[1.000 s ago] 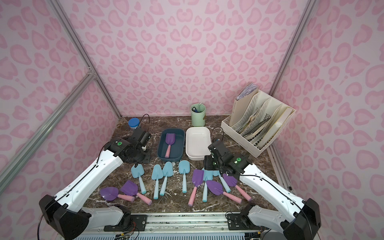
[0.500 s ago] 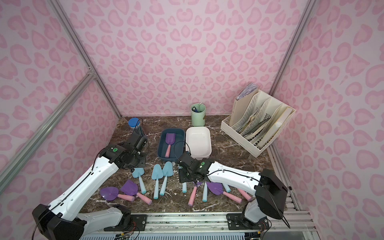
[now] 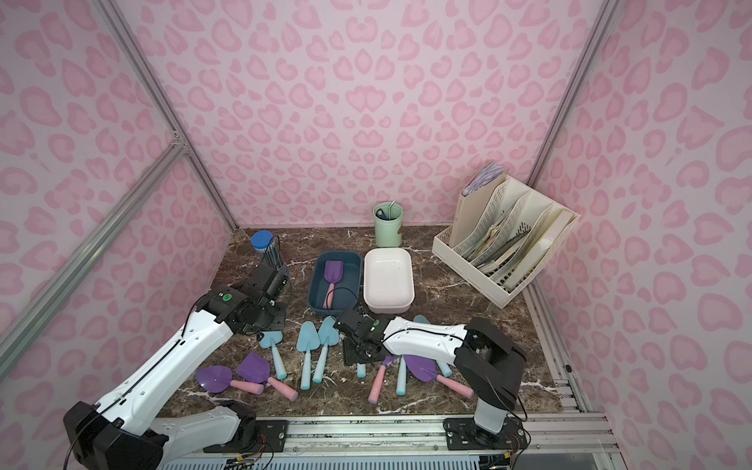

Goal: Sort the small shovels by color and place them into the storage box
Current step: Pick up the shovel from the center of the board.

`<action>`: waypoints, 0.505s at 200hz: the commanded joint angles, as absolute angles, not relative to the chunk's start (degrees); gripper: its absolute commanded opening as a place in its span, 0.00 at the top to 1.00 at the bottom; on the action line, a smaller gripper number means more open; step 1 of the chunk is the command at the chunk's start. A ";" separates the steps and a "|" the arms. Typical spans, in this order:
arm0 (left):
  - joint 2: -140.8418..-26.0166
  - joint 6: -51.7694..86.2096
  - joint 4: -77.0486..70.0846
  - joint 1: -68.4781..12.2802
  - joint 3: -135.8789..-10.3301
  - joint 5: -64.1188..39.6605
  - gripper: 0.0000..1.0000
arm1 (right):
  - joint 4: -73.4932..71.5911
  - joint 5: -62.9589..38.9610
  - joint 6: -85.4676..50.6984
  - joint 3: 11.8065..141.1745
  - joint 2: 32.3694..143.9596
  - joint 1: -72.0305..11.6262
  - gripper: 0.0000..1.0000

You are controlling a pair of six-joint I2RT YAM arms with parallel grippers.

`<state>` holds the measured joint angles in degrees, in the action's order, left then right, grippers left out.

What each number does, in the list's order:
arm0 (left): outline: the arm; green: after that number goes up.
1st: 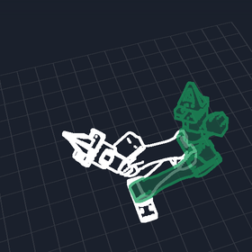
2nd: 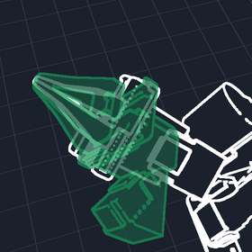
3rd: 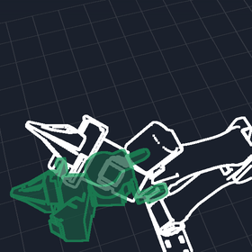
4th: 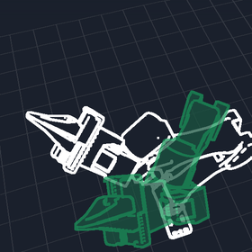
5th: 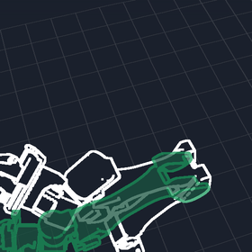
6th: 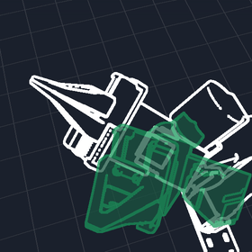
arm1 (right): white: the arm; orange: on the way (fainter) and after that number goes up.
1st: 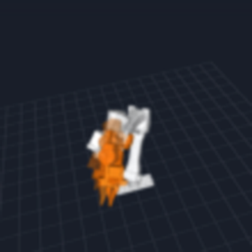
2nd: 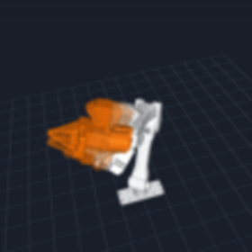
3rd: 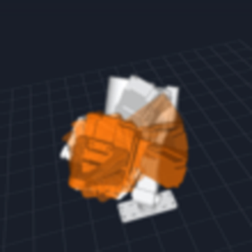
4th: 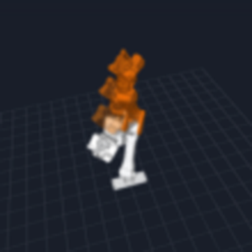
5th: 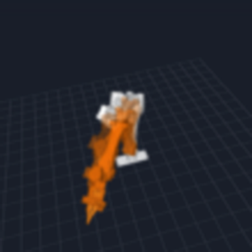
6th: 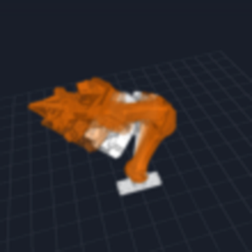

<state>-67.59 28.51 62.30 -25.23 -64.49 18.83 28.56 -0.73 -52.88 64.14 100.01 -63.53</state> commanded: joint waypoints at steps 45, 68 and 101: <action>-66.45 27.42 61.19 -25.05 -64.05 18.11 0.48 | 27.90 -0.98 -54.58 64.60 103.25 -64.27 0.34; -66.31 27.42 60.95 -25.06 -63.68 17.94 0.48 | 28.54 -0.53 -54.58 65.11 104.27 -64.42 0.37; -65.83 27.42 60.21 -25.05 -62.97 17.27 0.48 | 30.08 1.27 -54.62 65.84 105.34 -64.69 0.42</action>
